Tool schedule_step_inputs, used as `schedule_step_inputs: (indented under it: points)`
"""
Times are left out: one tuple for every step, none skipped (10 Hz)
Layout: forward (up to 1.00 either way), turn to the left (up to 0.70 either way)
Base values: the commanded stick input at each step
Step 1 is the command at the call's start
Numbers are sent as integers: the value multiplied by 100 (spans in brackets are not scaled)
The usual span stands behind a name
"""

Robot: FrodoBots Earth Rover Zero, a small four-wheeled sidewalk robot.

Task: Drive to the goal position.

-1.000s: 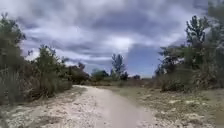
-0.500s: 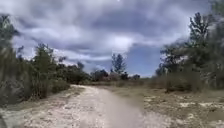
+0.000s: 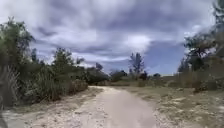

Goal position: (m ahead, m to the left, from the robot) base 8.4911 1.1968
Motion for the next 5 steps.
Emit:
schedule_step_inputs:
  points:
    - [85, 0]
    - [85, 0]
    - [85, 0]
    - [85, 0]
    - [85, 0]
